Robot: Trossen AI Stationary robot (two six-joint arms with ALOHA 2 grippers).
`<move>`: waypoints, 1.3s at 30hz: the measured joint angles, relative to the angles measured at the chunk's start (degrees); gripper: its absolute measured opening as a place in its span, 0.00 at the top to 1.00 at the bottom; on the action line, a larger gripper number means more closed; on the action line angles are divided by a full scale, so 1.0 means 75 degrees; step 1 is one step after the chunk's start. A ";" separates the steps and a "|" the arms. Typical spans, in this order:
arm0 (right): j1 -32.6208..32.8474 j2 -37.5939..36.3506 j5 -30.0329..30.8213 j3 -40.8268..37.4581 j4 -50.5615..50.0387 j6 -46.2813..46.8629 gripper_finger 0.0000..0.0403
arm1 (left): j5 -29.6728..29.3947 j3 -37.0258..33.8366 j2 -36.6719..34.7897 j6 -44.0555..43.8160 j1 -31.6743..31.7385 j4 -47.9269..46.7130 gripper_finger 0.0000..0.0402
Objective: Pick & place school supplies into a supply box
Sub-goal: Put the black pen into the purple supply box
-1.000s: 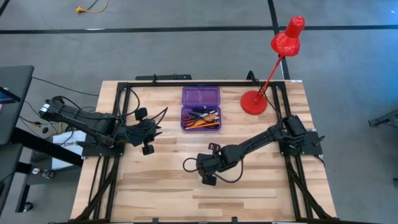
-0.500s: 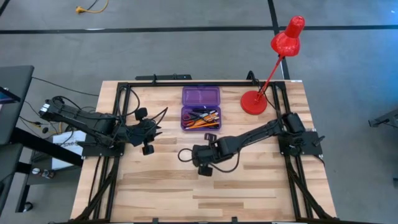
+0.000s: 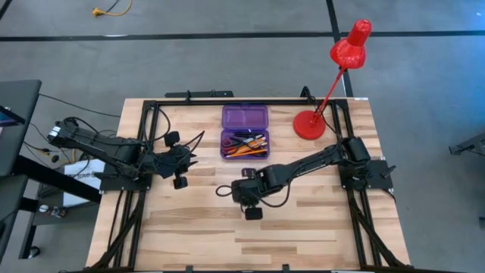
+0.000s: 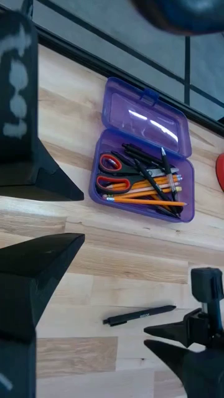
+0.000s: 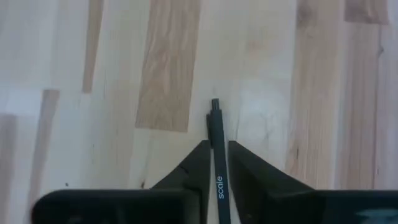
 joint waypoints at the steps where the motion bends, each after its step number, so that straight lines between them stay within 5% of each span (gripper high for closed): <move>1: 0.0012 0.0003 0.0001 -0.0004 -0.0003 -0.0066 0.85 | 0.0001 0.0000 0.0000 -0.0003 0.0000 0.0000 0.79; 16: -0.0216 0.0006 -0.0503 -0.0971 0.0977 -0.0080 0.61 | -0.0072 0.0000 -0.0003 -0.0003 -0.0001 0.0020 0.79; 29: -0.0345 0.0312 -0.0451 -0.1014 0.1282 -0.0313 0.62 | -0.0048 0.0000 -0.0003 -0.0003 0.0001 0.0042 0.79; 39: -0.0372 0.0530 -0.0604 -0.0979 0.1050 -0.0168 0.63 | 0.1272 0.0000 0.0715 0.0753 -0.0011 0.1020 0.79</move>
